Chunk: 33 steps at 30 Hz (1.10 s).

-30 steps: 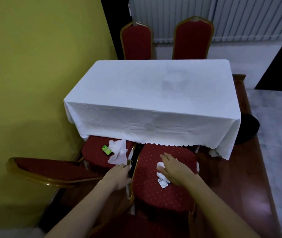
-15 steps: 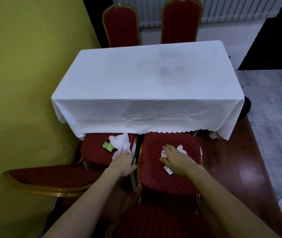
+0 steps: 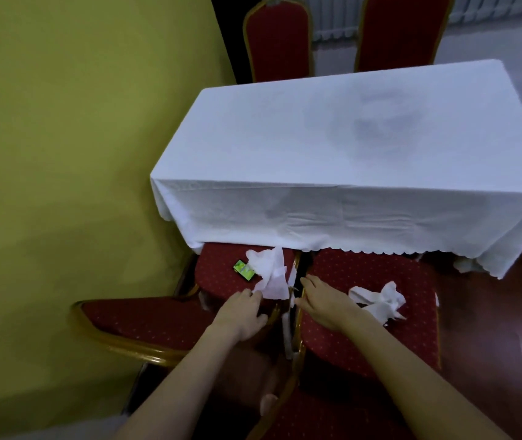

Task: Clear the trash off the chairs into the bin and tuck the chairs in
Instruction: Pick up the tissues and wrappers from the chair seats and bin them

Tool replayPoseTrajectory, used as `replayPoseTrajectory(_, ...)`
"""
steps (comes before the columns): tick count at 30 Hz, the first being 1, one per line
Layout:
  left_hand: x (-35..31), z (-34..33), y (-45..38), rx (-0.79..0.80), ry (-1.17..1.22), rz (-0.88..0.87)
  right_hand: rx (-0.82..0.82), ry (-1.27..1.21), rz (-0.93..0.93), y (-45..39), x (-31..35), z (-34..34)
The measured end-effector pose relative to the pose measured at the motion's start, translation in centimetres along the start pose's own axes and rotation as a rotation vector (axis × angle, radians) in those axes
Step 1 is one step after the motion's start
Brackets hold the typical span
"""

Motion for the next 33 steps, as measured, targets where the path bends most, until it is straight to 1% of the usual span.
replayPoseTrajectory(4, 2.4, -0.7, -3.0, -0.001, -0.01, -0.044, 0.035, 0.014, -0.02, -3.5, 0.5, -2.1)
replayPoseTrajectory(6, 4.3, -1.7, -5.8, 0.013, -0.003, -0.061, 0.003, -0.04, -0.064, -6.0, -0.5, -3.0)
replayPoseTrajectory(9, 6.8, -4.0, -10.5, 0.044, 0.02, -0.083, -0.004, -0.041, -0.102, -9.6, -2.0, -4.6)
replayPoseTrajectory(14, 10.4, -10.3, -18.5, 0.128, 0.105, -0.114, -0.007, -0.033, -0.249, -15.6, -6.2, -7.8)
replayPoseTrajectory(17, 12.8, -14.4, -23.1, 0.132, 0.165, -0.053, 0.008, -0.036, -0.298, -19.0, -9.2, -10.2)
replayPoseTrajectory(20, 14.5, -18.2, -26.8, 0.169, 0.24, -0.008, 0.003, -0.038, -0.341, -21.8, -12.2, -11.9)
replayPoseTrajectory(22, 15.0, -20.2, -28.7, 0.119, 0.246, -0.017, -0.012, -0.048, -0.36, -23.5, -14.5, -12.9)
replayPoseTrajectory(23, 15.3, -20.9, -29.7, 0.06, 0.266, 0.0, -0.026, -0.054, -0.364, -24.3, -15.5, -13.4)
replayPoseTrajectory(25, 16.0, -21.6, -31.3, -0.062, 0.378, 0.107, -0.088, -0.024, -0.35, -25.5, -17.1, -13.8)
replayPoseTrajectory(27, 16.0, -22.1, -32.8, -0.133, 0.496, 0.229, -0.19, 0.089, -0.313, -26.5, -18.6, -13.6)
replayPoseTrajectory(28, 15.5, -22.3, -33.5, -0.158, 0.543, 0.282, -0.242, 0.13, -0.302, -26.8, -19.2, -13.3)
replayPoseTrajectory(30, 14.4, -22.2, -34.8, -0.183, 0.635, 0.4, -0.321, 0.138, -0.303, -27.0, -20.5, -12.8)
replayPoseTrajectory(32, 13.0, -22.4, -36.1, -0.184, 0.707, 0.496, -0.343, 0.127, -0.305, -27.2, -21.7, -12.8)
replayPoseTrajectory(33, 12.2, -22.6, -36.6, -0.185, 0.684, 0.504, -0.331, 0.13, -0.302, -27.5, -22.0, -13.0)
Point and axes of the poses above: each hand's wrist, its own y-axis away from the middle knuckle, its own z-axis out of the back of the hand, x = y × z, the point moved 8 cm from there along -y, towards the middle knuckle, and after that the axes turned 14 degrees about -y, right-handed, at the moved point
